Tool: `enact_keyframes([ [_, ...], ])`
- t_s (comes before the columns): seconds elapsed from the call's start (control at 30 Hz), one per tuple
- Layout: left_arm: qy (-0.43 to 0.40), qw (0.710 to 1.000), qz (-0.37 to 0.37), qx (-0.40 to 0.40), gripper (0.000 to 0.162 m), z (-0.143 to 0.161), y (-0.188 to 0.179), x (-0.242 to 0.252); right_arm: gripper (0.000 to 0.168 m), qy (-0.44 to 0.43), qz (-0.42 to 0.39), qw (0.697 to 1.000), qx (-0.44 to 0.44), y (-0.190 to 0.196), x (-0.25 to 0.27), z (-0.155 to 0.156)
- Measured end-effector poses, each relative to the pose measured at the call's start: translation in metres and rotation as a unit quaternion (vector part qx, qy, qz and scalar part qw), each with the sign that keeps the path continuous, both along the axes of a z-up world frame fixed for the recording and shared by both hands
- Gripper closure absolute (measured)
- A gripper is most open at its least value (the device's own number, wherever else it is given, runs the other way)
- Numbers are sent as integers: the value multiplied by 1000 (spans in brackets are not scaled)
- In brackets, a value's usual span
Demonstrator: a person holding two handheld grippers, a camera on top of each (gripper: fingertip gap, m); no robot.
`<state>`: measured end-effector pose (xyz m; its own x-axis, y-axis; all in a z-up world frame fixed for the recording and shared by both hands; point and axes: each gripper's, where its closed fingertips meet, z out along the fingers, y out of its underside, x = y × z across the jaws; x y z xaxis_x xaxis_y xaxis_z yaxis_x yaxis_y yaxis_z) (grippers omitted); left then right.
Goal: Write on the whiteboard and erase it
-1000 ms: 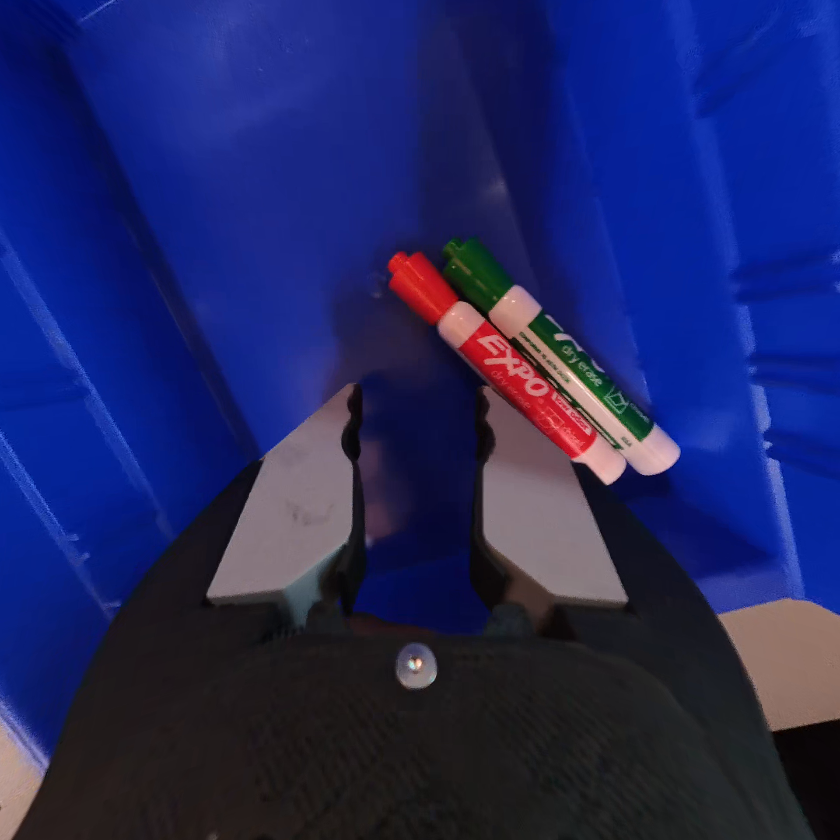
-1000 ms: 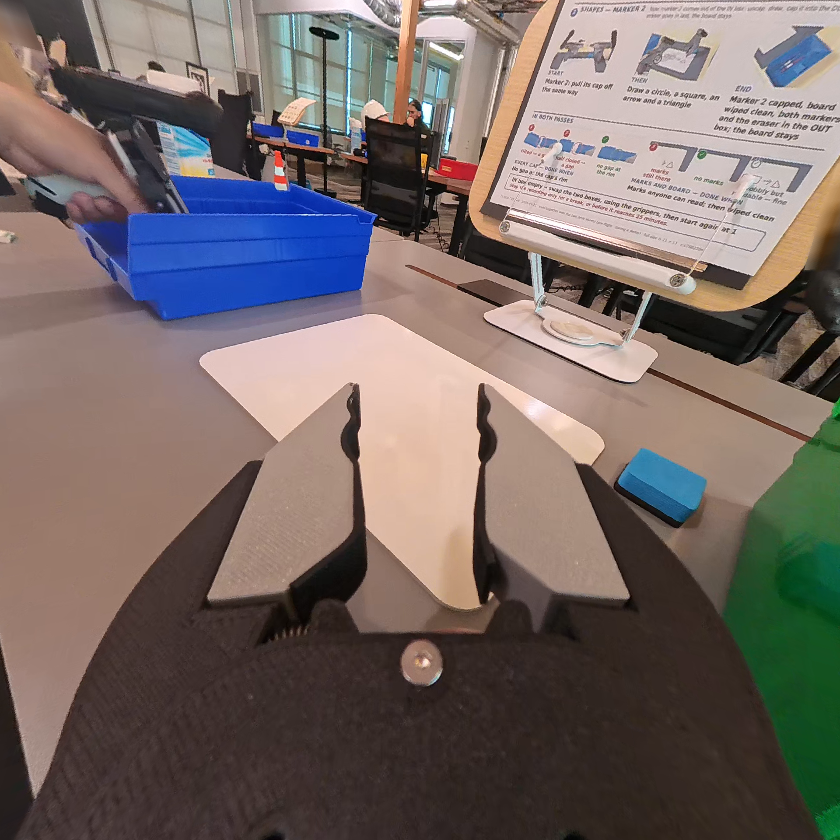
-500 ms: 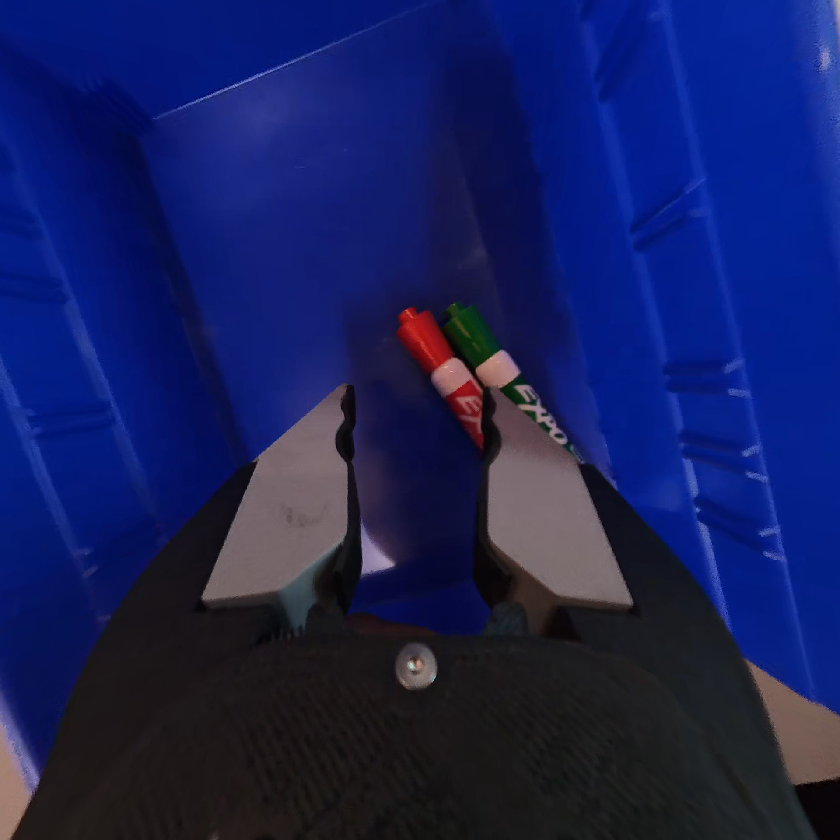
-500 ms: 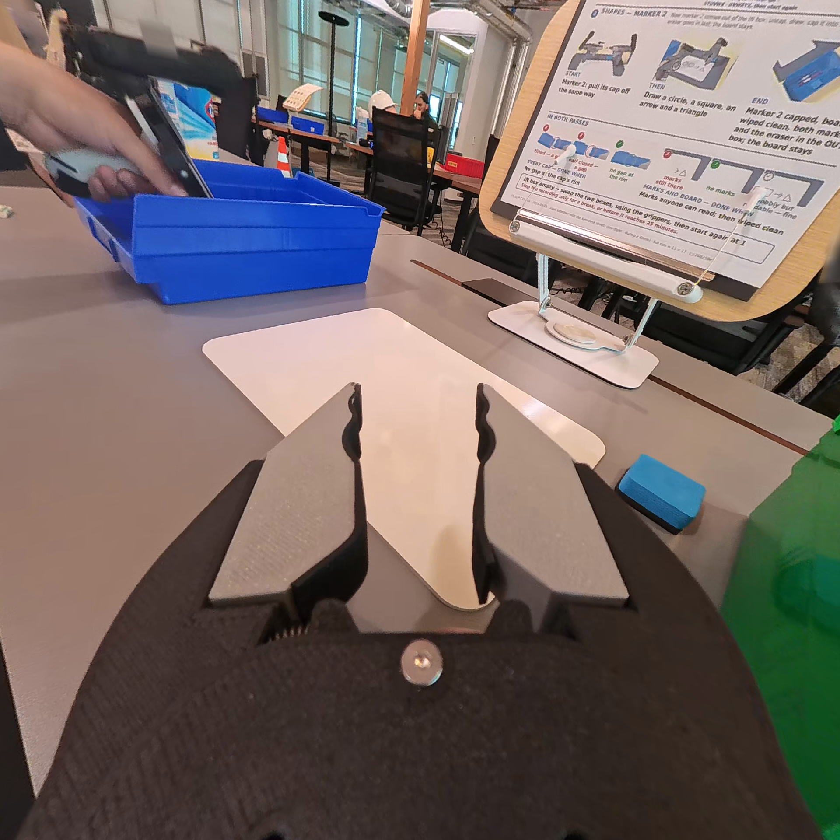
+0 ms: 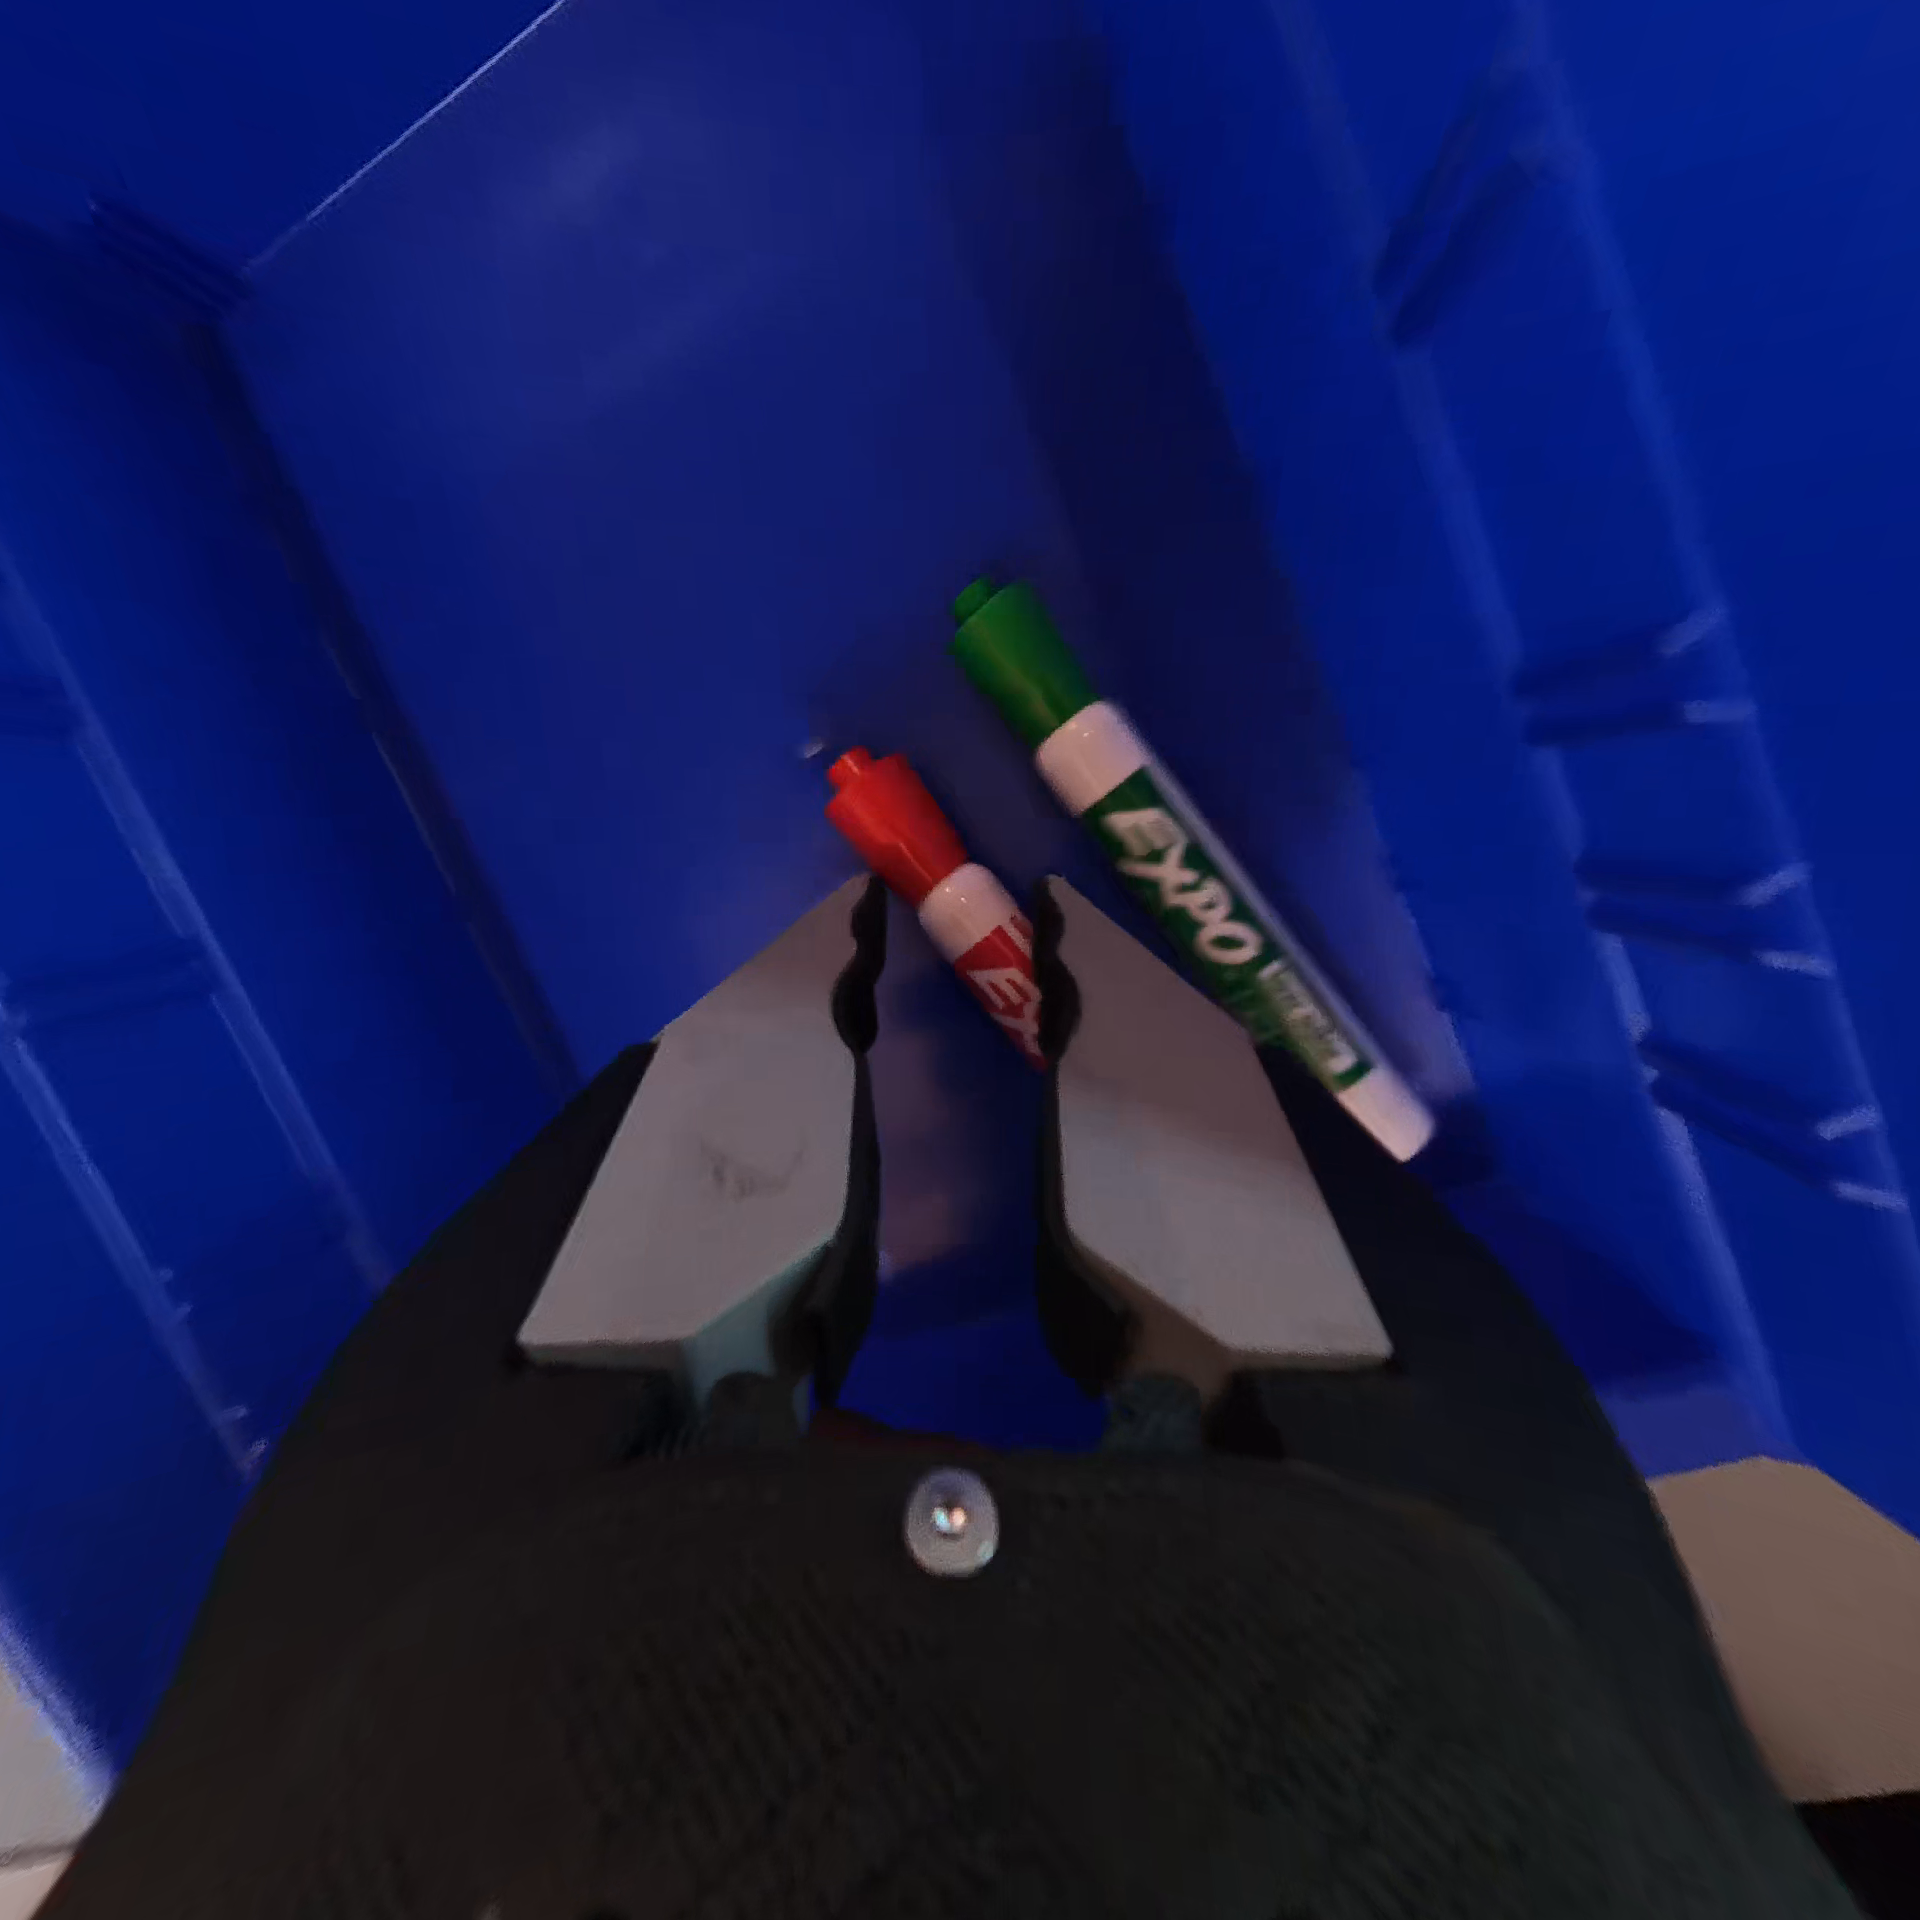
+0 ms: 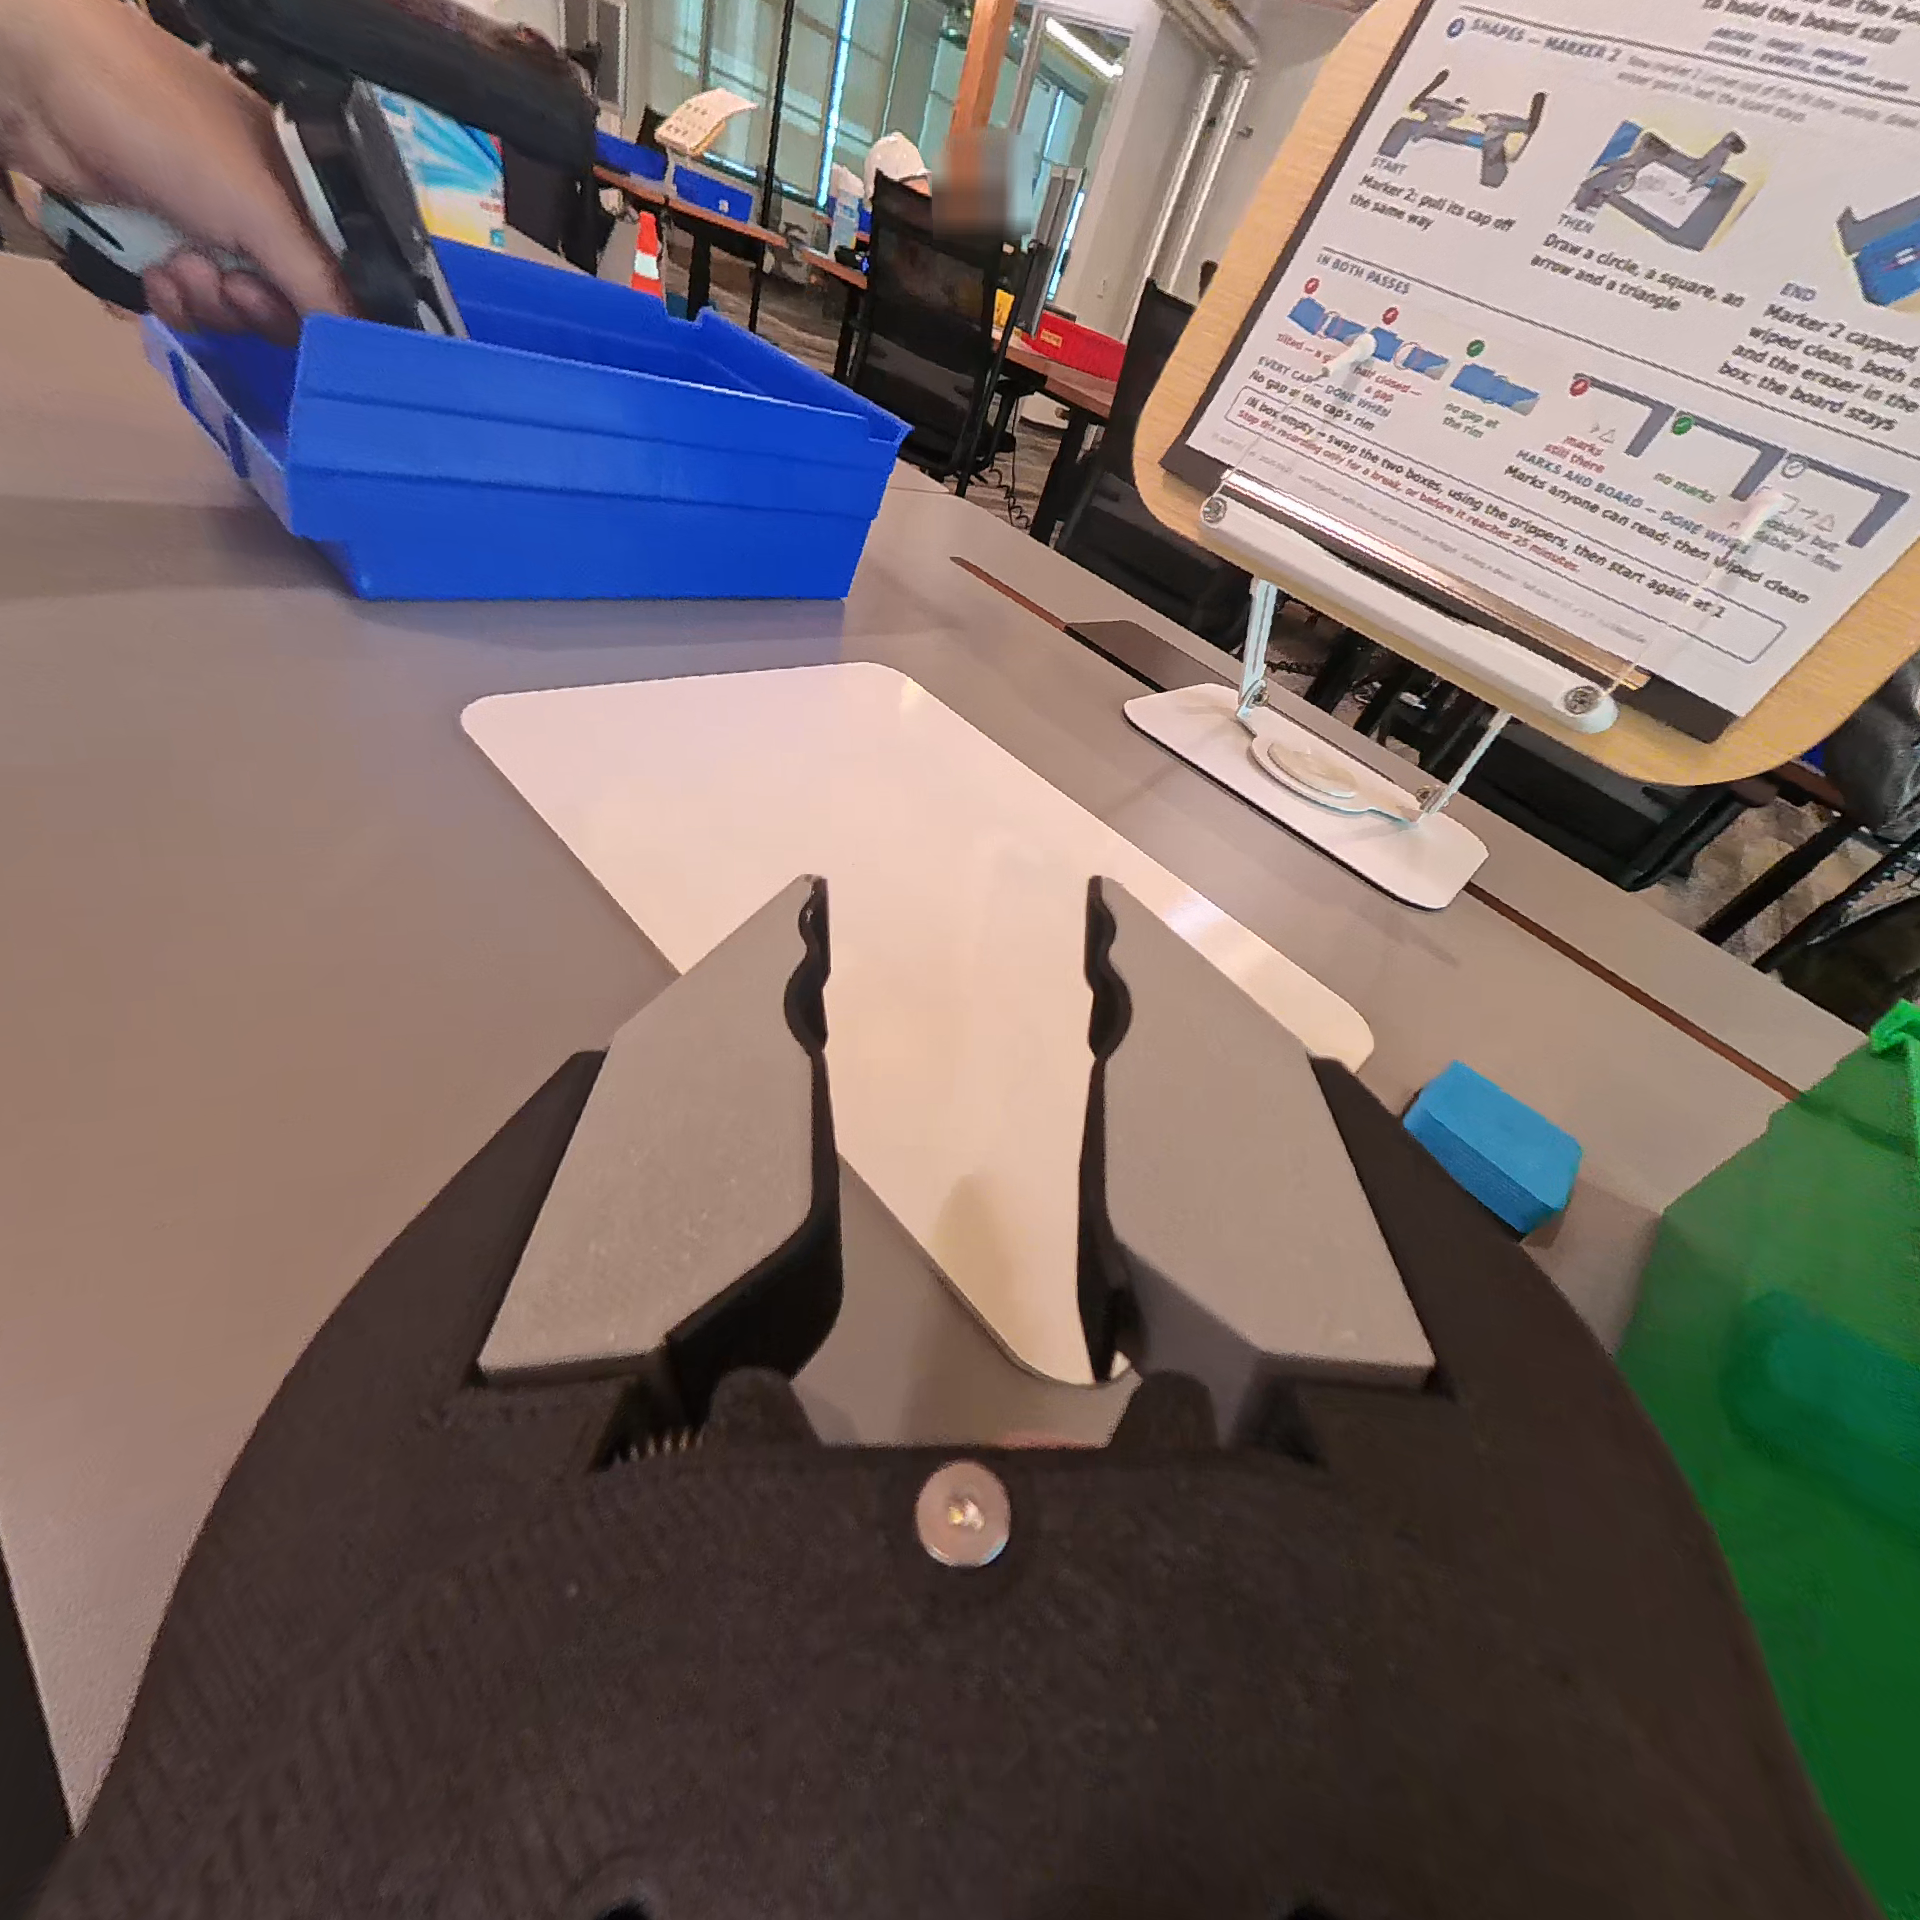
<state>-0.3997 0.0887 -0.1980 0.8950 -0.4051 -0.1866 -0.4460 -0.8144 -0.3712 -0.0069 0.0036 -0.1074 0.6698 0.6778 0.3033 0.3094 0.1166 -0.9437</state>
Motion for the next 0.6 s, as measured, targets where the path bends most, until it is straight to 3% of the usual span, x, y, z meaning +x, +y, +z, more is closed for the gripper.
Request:
enact_keyframes([
  [0.1, -19, 999, -17, 38, 145, 13, 4, 10, 122, 7, 2, 1000, -8, 1, 1, 0],
  [0.3, -15, 985, -35, 167, 146, 70, 10, 18, 123, 36, 6, 999, -24, 3, 5, 2],
  [0.47, -19, 944, -24, 329, 146, 137, 12, 20, 124, 16, 16, 999, -29, 0, 0, -4],
  [0.6, -63, 905, -51, 419, 146, 183, -4, 50, 123, 8, 30, 999, -39, -2, -5, -9],
])
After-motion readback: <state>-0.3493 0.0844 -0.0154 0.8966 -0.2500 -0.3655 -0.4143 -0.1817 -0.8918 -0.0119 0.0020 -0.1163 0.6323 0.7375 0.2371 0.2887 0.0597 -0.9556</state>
